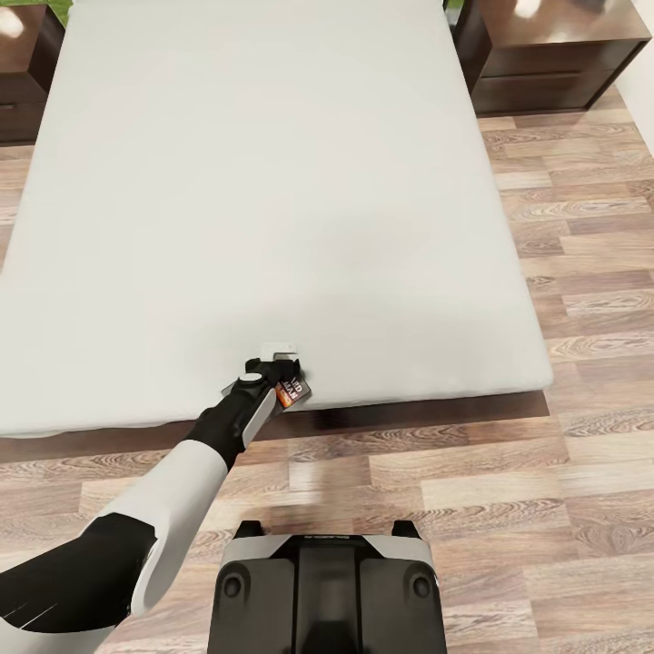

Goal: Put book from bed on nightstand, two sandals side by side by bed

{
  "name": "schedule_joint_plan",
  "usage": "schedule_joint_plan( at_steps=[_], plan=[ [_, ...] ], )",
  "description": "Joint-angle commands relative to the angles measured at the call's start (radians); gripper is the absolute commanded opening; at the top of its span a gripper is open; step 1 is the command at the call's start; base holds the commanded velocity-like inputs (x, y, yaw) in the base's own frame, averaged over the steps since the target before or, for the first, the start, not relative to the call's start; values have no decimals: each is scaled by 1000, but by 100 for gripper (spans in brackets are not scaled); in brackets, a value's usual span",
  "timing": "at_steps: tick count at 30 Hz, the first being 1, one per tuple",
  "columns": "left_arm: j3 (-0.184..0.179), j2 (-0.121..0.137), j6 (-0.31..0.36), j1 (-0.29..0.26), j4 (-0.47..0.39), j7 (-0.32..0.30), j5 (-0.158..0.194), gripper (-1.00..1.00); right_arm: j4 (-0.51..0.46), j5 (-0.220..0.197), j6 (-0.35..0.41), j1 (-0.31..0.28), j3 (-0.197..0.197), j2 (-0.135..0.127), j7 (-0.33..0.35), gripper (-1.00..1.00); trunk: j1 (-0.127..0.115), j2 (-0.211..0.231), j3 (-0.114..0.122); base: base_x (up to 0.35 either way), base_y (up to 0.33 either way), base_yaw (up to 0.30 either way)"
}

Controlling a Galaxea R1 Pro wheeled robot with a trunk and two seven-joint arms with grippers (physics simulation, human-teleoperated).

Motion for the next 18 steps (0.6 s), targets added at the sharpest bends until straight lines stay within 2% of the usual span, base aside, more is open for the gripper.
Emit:
schedule_joint_plan(
  at_steps=[1,18],
  plan=[
    [-6,1,4,0,-2,9,11,100,2,7,-6,0,-9,-1,3,100,0,-1,0,0,0,0],
    [-7,1,4,0,-4,9,11,100,2,9,-5,0,-9,-1,3,100,0,-1,0,0,0,0]
  ],
)
